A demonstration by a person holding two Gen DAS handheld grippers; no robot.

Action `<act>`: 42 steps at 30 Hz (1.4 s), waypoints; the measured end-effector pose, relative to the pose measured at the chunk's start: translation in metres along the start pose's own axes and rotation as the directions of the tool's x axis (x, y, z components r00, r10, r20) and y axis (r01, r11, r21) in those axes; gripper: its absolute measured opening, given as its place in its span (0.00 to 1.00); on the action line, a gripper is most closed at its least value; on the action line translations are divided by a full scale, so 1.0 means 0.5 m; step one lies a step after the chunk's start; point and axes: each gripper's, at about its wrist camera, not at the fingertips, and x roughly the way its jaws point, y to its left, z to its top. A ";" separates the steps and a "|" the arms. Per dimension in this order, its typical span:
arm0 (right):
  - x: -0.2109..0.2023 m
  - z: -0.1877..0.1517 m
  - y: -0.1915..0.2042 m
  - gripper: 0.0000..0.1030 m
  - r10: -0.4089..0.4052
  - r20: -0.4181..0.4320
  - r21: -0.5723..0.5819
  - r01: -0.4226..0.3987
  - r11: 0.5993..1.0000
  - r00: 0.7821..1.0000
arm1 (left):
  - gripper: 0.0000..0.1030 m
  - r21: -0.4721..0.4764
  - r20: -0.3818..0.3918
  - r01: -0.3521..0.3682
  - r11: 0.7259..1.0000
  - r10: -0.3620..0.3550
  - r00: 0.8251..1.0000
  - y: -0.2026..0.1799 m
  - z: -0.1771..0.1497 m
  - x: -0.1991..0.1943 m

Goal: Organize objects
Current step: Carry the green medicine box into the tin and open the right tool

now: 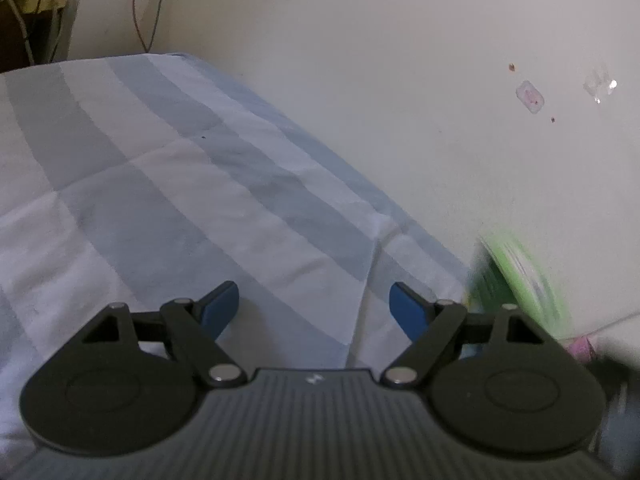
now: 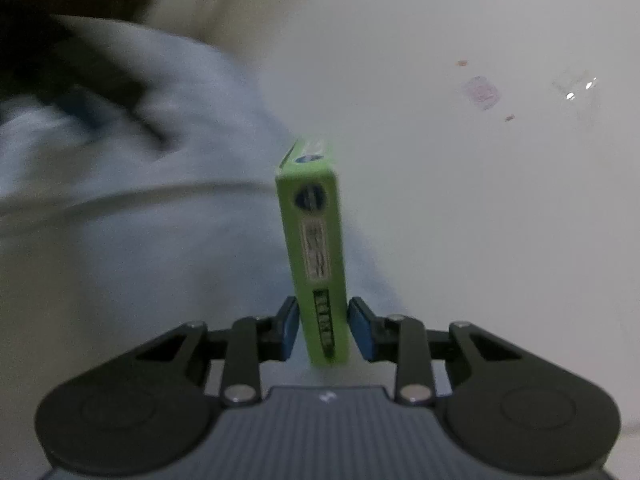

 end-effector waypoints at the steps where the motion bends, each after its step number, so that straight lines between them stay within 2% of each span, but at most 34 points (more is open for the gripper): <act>1: -0.028 -0.023 0.024 0.30 0.000 0.001 -0.005 0.000 1.000 1.000 | 0.82 -0.007 -0.002 0.010 1.000 -0.011 1.000 0.003 0.001 -0.001; 3: -0.092 -0.066 0.059 0.29 0.015 0.000 0.016 -0.015 1.000 1.000 | 0.81 -0.017 -0.016 0.053 0.998 -0.053 0.998 0.003 0.002 -0.003; 5: -0.148 -0.102 0.062 0.29 0.111 0.002 0.130 -0.110 0.985 0.994 | 0.80 -0.007 -0.036 0.113 0.994 -0.114 0.993 -0.003 0.002 -0.006; 6: -0.175 -0.122 0.064 0.37 0.151 0.008 0.179 -0.150 0.972 0.989 | 0.80 0.012 -0.039 0.143 0.990 -0.142 0.989 -0.011 0.000 -0.012; 7: -0.200 -0.141 0.068 0.47 0.149 0.014 0.215 -0.149 0.965 0.989 | 0.80 0.036 -0.035 0.161 0.986 -0.159 0.987 -0.019 -0.004 -0.017; 9: -0.240 -0.175 0.070 0.49 0.131 0.031 0.285 -0.134 0.949 0.991 | 0.80 0.091 -0.024 0.175 0.980 -0.173 0.985 -0.037 -0.010 -0.027; 12: -0.291 -0.234 0.063 0.51 0.129 0.048 0.420 -0.137 0.897 0.991 | 0.80 0.162 -0.028 0.180 0.970 -0.177 0.984 -0.061 -0.026 -0.031; 14: -0.316 -0.269 0.057 0.53 0.100 0.041 0.490 -0.107 0.865 0.994 | 0.80 0.199 -0.057 0.220 0.955 -0.213 0.975 -0.075 -0.036 -0.028; 17: -0.343 -0.309 0.044 0.59 0.041 0.014 0.556 -0.042 0.830 0.999 | 0.80 0.242 -0.125 0.314 0.918 -0.291 0.948 -0.107 -0.058 -0.029; 19: -0.345 -0.327 0.028 0.72 0.027 0.005 0.582 -0.025 0.813 1.000 | 0.81 0.291 -0.186 0.391 0.873 -0.350 0.918 -0.139 -0.080 -0.038; 23: -0.341 -0.360 0.027 0.74 0.035 0.018 0.601 -0.039 0.798 0.999 | 0.82 0.374 -0.285 0.491 0.787 -0.406 0.868 -0.199 -0.127 -0.042; 25: -0.332 -0.361 0.025 0.75 0.070 0.034 0.615 -0.076 0.785 0.997 | 0.85 0.415 -0.332 0.513 0.752 -0.399 0.855 -0.224 -0.151 -0.037; 28: -0.290 -0.347 0.031 0.78 0.119 0.063 0.621 -0.133 0.772 0.991 | 0.84 0.484 -0.372 0.491 0.724 -0.337 0.865 -0.241 -0.190 -0.019; 29: -0.271 -0.342 0.028 0.79 0.128 0.062 0.628 -0.138 0.766 0.990 | 0.85 0.479 -0.406 0.508 0.716 -0.333 0.851 -0.245 -0.202 -0.010; 30: -0.257 -0.342 0.021 0.73 0.137 0.066 0.648 -0.147 0.747 0.988 | 0.80 0.499 -0.395 0.511 0.700 -0.342 0.853 -0.244 -0.211 -0.019; 31: -0.252 -0.336 0.011 0.61 0.140 0.083 0.663 -0.160 0.731 0.987 | 0.72 0.493 -0.429 0.547 0.677 -0.358 0.829 -0.248 -0.218 -0.025; 32: -0.249 -0.330 0.002 0.59 0.138 0.099 0.672 -0.168 0.721 0.986 | 0.70 0.479 -0.442 0.551 0.683 -0.355 0.824 -0.253 -0.219 -0.032; 33: -0.249 -0.331 0.003 0.54 0.113 0.103 0.678 -0.153 0.719 0.988 | 0.65 0.485 -0.433 0.537 0.690 -0.345 0.833 -0.256 -0.218 -0.041; 34: -0.253 -0.330 0.000 0.52 0.095 0.110 0.680 -0.145 0.719 0.989 | 0.63 0.493 -0.418 0.534 0.688 -0.351 0.838 -0.259 -0.215 -0.057; 36: -0.277 -0.340 -0.018 0.51 0.060 0.151 0.694 -0.149 0.704 0.987 | 0.63 0.500 -0.393 0.545 0.673 -0.384 0.835 -0.270 -0.204 -0.092; 38: -0.307 -0.357 -0.043 0.51 0.020 0.198 0.710 -0.158 0.686 0.980 | 0.63 0.509 -0.373 0.567 0.648 -0.427 0.824 -0.298 -0.194 -0.125; 42: -0.377 -0.389 -0.093 0.52 -0.110 0.251 0.742 -0.118 0.660 0.962 | 0.66 0.542 -0.347 0.598 0.591 -0.491 0.799 -0.392 -0.203 -0.165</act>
